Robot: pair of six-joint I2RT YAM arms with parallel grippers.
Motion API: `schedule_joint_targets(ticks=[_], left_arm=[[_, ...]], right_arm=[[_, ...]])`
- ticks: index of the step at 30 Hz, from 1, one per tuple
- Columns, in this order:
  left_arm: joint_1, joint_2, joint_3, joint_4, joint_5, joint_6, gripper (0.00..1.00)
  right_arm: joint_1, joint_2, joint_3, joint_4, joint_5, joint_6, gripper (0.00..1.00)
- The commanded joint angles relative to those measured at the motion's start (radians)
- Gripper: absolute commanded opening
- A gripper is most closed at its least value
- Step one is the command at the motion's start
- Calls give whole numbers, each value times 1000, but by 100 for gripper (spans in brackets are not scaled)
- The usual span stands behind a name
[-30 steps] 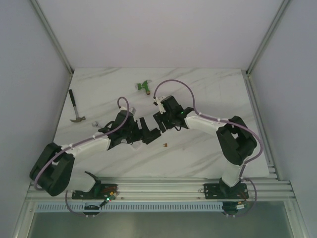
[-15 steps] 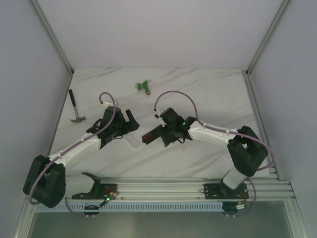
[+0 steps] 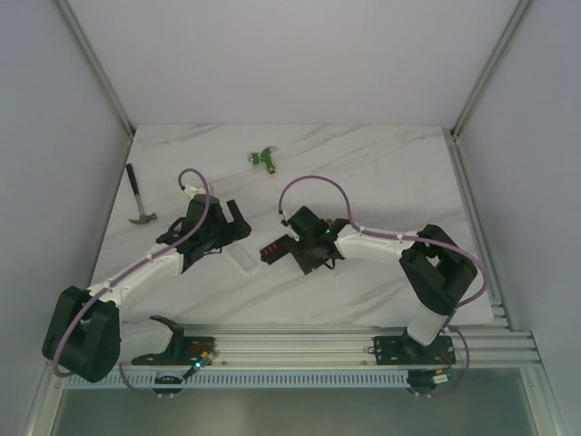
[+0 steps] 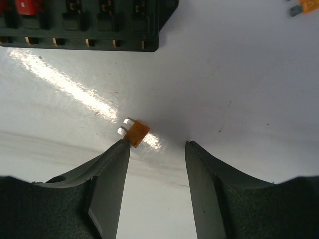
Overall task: Snap on the fuse box
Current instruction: Pick up the fuse from the center of the board.
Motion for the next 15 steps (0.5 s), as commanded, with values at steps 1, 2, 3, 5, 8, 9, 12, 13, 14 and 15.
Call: schedule_joint_targets(ticks=[1, 2, 3, 5, 8, 9, 12, 13, 14, 15], left_arm=[[9, -8, -5, -15, -16, 15, 100], [8, -7, -3, -15, -12, 17, 100], [8, -5, -3, -15, -9, 17, 100], [8, -6, -3, -15, -9, 16, 100], [9, -6, -1, -14, -13, 16, 100], [9, -4, -1, -15, -13, 17, 100], [9, 0, 5, -14, -9, 19, 100], [8, -1, 7, -13, -8, 19, 100], [9, 0, 8, -14, -7, 21, 100], [10, -2, 8, -14, -8, 21, 100]], right_arm=[[-2, 27, -3, -34, 74, -17, 55], [-9, 28, -3, -34, 89, -16, 55], [-21, 29, -4, -34, 100, -14, 54], [-46, 32, 1, -34, 120, -10, 53], [-79, 51, 29, -33, 152, -11, 53], [-87, 66, 46, -31, 158, -12, 53], [-99, 116, 104, -30, 158, -7, 52], [-101, 130, 124, -36, 162, -2, 52], [-100, 140, 148, -46, 165, 8, 51], [-100, 141, 162, -58, 162, 22, 51]])
